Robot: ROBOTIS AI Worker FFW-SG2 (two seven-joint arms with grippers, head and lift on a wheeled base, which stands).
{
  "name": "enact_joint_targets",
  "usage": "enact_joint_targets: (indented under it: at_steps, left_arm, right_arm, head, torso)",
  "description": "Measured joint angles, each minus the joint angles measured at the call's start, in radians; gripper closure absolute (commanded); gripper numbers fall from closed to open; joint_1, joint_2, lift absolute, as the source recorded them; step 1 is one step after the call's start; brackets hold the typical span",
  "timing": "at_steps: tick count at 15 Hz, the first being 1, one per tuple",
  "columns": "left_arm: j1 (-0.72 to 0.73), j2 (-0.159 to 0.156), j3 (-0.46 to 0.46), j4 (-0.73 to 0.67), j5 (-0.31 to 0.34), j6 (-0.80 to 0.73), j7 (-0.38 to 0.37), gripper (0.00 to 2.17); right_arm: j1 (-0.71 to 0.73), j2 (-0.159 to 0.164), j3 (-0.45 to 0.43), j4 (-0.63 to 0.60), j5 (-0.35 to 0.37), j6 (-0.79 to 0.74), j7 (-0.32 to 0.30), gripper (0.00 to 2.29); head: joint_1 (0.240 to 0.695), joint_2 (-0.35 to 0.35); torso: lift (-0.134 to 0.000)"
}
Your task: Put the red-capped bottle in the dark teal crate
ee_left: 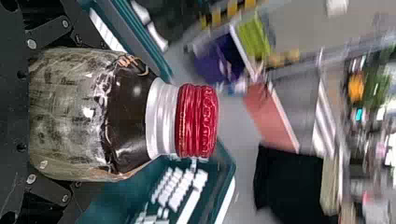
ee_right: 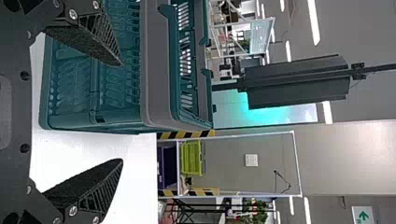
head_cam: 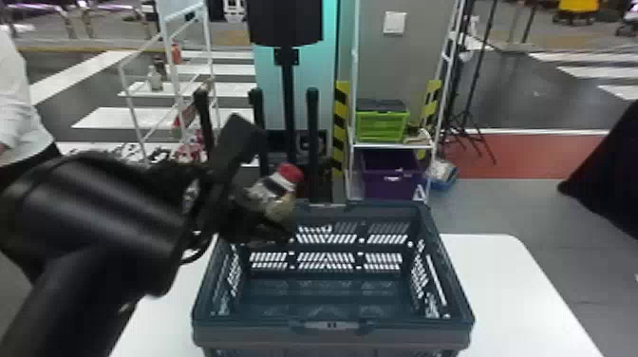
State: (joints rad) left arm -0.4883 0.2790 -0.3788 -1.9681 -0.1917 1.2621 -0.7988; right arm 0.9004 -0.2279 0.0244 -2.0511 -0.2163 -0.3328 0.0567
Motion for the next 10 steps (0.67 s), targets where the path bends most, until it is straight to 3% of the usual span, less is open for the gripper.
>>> enact_joint_targets:
  at_steps: [3, 5, 6, 8, 10]
  left_arm:
    - [-0.179, -0.014, -0.161, 0.307, 0.034, -0.129, -0.123, 2.15]
    - [-0.263, -0.045, -0.258, 0.504, 0.052, -0.225, -0.171, 2.15]
    - [-0.293, -0.068, -0.297, 0.595, 0.055, -0.272, -0.193, 2.15]
    - [-0.338, -0.146, -0.357, 0.829, 0.025, -0.429, -0.236, 2.15]
    - [-0.353, -0.207, -0.365, 1.013, -0.016, -0.615, -0.222, 2.15]
  right_arm:
    - [0.011, 0.003, -0.008, 0.003, -0.009, -0.029, 0.000, 0.15]
    - [0.015, 0.004, -0.016, 0.010, -0.016, -0.046, 0.000, 0.15]
    - [0.015, 0.004, -0.017, 0.012, -0.018, -0.050, 0.000, 0.15]
    - [0.014, 0.005, -0.018, 0.012, -0.018, -0.058, 0.000, 0.15]
    - [0.015, 0.008, -0.018, 0.012, -0.018, -0.064, 0.000, 0.15]
  head:
    - [0.499, 0.000]
    - [0.499, 0.000]
    - [0.499, 0.000]
    - [0.499, 0.000]
    - [0.499, 0.000]
  torso:
    - [0.000]
    - [0.000]
    - [0.000]
    - [0.000]
    - [0.000]
